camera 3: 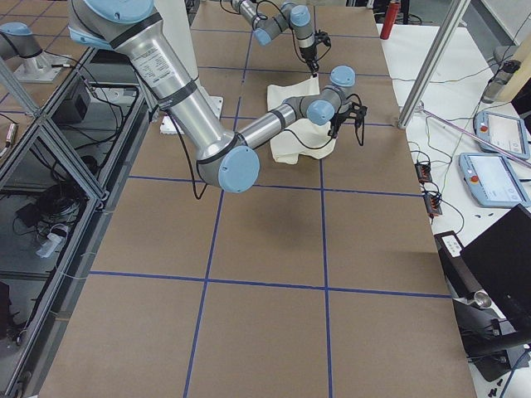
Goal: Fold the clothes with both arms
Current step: 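Lay the hem near the collar and open both grippers, raising them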
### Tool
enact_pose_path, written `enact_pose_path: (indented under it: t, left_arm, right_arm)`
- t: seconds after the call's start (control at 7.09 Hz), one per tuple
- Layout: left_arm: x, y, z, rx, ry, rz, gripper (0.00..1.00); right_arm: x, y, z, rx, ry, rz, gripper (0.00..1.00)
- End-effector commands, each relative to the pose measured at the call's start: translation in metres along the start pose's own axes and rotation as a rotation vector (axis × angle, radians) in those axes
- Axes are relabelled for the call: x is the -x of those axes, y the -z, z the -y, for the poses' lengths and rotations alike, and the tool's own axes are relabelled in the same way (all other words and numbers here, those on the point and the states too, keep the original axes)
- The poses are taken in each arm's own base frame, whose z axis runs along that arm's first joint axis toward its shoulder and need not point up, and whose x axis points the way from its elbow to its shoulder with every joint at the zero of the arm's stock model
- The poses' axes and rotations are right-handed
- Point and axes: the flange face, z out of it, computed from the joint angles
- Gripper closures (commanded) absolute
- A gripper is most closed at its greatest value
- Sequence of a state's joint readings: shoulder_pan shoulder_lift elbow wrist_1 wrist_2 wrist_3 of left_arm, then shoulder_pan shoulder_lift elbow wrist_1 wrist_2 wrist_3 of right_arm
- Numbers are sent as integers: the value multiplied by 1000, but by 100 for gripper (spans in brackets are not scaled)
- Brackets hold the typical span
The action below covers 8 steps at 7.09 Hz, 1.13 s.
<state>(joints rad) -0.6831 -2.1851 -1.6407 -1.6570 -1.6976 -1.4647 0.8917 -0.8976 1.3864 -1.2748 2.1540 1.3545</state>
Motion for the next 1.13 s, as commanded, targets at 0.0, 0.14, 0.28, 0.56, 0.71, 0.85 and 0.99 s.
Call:
enact_pose_path:
  t: [0.0,0.14,0.28,0.56,0.71,0.85,0.99]
  left_arm:
    - [-1,-3,1,-4,-3,1,48]
    - [-2,-5,1,-5,-4,7,0]
    - [0,-3,8,-10,4,10,0]
    - [10,31,13,-17,19,29,0]
    - [21,63,6,-13,19,3,0]
    - [26,80,-5,-6,9,-26,0]
    - [25,78,-13,3,30,-26,0]
  right_arm:
    - [1,-4,-2,1,6,-5,40]
    - [2,-6,-6,-1,18,-6,0]
    - [0,-7,-5,2,31,-9,0]
    - [-12,-6,-36,24,80,10,0]
    - [-36,-12,-74,49,108,10,0]
    - [-51,-15,-108,43,132,6,0]
    - [-67,-36,-154,31,150,-24,0]
